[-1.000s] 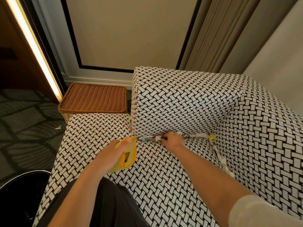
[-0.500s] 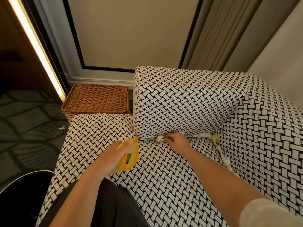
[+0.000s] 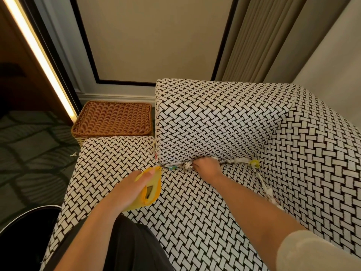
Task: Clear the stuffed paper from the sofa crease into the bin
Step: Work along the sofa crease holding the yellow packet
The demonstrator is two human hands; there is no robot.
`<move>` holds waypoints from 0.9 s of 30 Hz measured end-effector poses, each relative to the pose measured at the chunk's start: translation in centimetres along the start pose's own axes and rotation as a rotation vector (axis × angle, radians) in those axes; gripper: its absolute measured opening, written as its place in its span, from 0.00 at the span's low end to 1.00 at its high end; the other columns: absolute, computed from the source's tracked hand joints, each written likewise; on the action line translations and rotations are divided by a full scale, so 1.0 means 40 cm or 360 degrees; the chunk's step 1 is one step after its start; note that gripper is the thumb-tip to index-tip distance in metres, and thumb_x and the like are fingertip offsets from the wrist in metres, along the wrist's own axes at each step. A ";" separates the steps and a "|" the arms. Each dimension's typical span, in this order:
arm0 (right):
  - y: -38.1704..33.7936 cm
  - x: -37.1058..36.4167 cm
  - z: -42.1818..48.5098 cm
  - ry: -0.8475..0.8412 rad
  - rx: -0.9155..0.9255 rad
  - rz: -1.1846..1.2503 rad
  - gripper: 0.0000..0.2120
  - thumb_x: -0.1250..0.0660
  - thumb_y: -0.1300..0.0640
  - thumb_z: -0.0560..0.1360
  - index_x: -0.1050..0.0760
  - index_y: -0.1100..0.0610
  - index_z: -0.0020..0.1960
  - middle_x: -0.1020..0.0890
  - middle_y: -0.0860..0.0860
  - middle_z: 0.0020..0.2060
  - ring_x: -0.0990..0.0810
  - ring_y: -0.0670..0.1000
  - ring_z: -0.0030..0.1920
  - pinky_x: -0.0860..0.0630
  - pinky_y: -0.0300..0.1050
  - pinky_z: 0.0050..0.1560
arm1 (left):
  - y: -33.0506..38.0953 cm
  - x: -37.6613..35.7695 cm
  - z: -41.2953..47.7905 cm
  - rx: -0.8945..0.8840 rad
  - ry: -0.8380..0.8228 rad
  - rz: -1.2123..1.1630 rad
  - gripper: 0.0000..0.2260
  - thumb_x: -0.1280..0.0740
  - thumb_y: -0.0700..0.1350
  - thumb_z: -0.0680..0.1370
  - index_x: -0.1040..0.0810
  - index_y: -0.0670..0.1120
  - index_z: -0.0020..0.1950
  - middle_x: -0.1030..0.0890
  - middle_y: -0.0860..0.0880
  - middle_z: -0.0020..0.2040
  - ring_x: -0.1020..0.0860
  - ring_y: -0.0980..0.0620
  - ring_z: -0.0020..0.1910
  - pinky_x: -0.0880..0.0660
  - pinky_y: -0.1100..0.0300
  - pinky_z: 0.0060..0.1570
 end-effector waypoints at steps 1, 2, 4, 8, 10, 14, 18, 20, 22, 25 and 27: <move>0.001 0.003 -0.004 0.0055 -0.0001 0.0011 0.12 0.44 0.54 0.80 0.22 0.54 0.52 0.18 0.51 0.43 0.20 0.53 0.43 0.21 0.48 0.46 | -0.002 0.002 0.000 -0.0002 0.0007 0.0018 0.33 0.50 0.72 0.71 0.36 0.53 0.67 0.27 0.48 0.56 0.26 0.47 0.54 0.29 0.47 0.59; 0.005 0.001 -0.008 0.0098 -0.0006 0.0019 0.11 0.43 0.55 0.80 0.23 0.55 0.52 0.18 0.51 0.43 0.20 0.52 0.43 0.21 0.48 0.45 | -0.006 0.002 0.001 0.0001 0.0011 0.0025 0.35 0.50 0.74 0.69 0.36 0.53 0.68 0.27 0.48 0.57 0.26 0.47 0.54 0.29 0.47 0.59; 0.015 0.001 -0.018 0.0167 -0.0029 0.0083 0.10 0.43 0.56 0.80 0.23 0.56 0.52 0.19 0.51 0.44 0.20 0.51 0.41 0.21 0.45 0.42 | -0.010 0.002 0.000 0.0011 0.0018 0.0011 0.39 0.50 0.77 0.66 0.37 0.55 0.68 0.27 0.48 0.59 0.26 0.47 0.55 0.29 0.46 0.59; 0.047 0.025 -0.072 0.0379 -0.0223 0.0418 0.12 0.43 0.54 0.80 0.23 0.57 0.52 0.21 0.49 0.47 0.22 0.48 0.40 0.28 0.36 0.31 | 0.000 -0.003 -0.007 -0.0009 0.0021 0.0006 0.40 0.52 0.77 0.64 0.38 0.56 0.69 0.27 0.48 0.62 0.27 0.46 0.57 0.30 0.45 0.60; 0.061 0.032 -0.120 0.0481 -0.0335 0.0647 0.11 0.42 0.54 0.80 0.22 0.56 0.51 0.21 0.49 0.46 0.23 0.47 0.39 0.27 0.36 0.34 | 0.015 -0.004 -0.016 -0.0031 0.0014 -0.0008 0.38 0.52 0.76 0.66 0.39 0.56 0.70 0.28 0.49 0.62 0.27 0.47 0.58 0.31 0.46 0.61; 0.057 0.012 -0.233 0.0567 -0.0541 0.1248 0.10 0.41 0.55 0.79 0.24 0.56 0.43 0.24 0.47 0.36 0.28 0.44 0.34 0.33 0.33 0.32 | 0.090 -0.025 -0.054 -0.0153 0.0056 -0.0239 0.25 0.53 0.68 0.74 0.34 0.54 0.61 0.28 0.54 0.50 0.28 0.54 0.48 0.32 0.57 0.53; 0.005 0.073 -0.337 0.0651 -0.0700 0.1880 0.16 0.41 0.56 0.79 0.31 0.55 0.33 0.32 0.47 0.26 0.38 0.43 0.27 0.39 0.37 0.28 | 0.152 -0.148 -0.106 -0.0144 -0.0171 -0.0433 0.18 0.54 0.63 0.77 0.30 0.54 0.48 0.25 0.51 0.45 0.25 0.52 0.44 0.26 0.58 0.44; -0.032 0.143 -0.376 0.0674 -0.0637 0.2040 0.17 0.42 0.57 0.79 0.33 0.55 0.31 0.35 0.45 0.24 0.40 0.43 0.26 0.41 0.35 0.28 | 0.158 -0.201 -0.126 -0.0124 -0.0260 -0.0465 0.24 0.56 0.64 0.77 0.29 0.51 0.54 0.23 0.47 0.49 0.24 0.49 0.47 0.26 0.57 0.47; -0.074 0.207 -0.406 0.0642 -0.0508 0.2055 0.18 0.41 0.57 0.79 0.33 0.54 0.30 0.35 0.43 0.21 0.40 0.41 0.24 0.42 0.32 0.26 | 0.156 -0.225 -0.141 -0.0105 -0.0258 -0.0528 0.25 0.57 0.65 0.76 0.30 0.52 0.58 0.24 0.47 0.51 0.25 0.51 0.48 0.29 0.59 0.45; -0.127 0.245 -0.424 0.0538 -0.0338 0.1896 0.18 0.40 0.58 0.78 0.31 0.53 0.29 0.32 0.43 0.20 0.37 0.42 0.24 0.40 0.32 0.25 | 0.163 -0.217 -0.161 -0.0155 -0.0176 -0.0607 0.24 0.58 0.65 0.76 0.28 0.56 0.53 0.24 0.54 0.45 0.27 0.57 0.44 0.34 0.60 0.48; -0.154 0.246 -0.420 0.0438 -0.0240 0.1721 0.16 0.38 0.56 0.77 0.28 0.55 0.31 0.30 0.44 0.23 0.36 0.42 0.25 0.39 0.34 0.27 | 0.167 -0.213 -0.170 -0.0200 -0.0185 -0.0697 0.29 0.59 0.68 0.71 0.24 0.56 0.53 0.21 0.52 0.47 0.24 0.54 0.47 0.30 0.57 0.52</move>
Point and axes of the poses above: each hand's wrist, its own z-axis towards the middle knuckle, its own x-axis out of the back of the hand, y = z × x, the point moved 9 cm from there along z, towards the middle knuckle
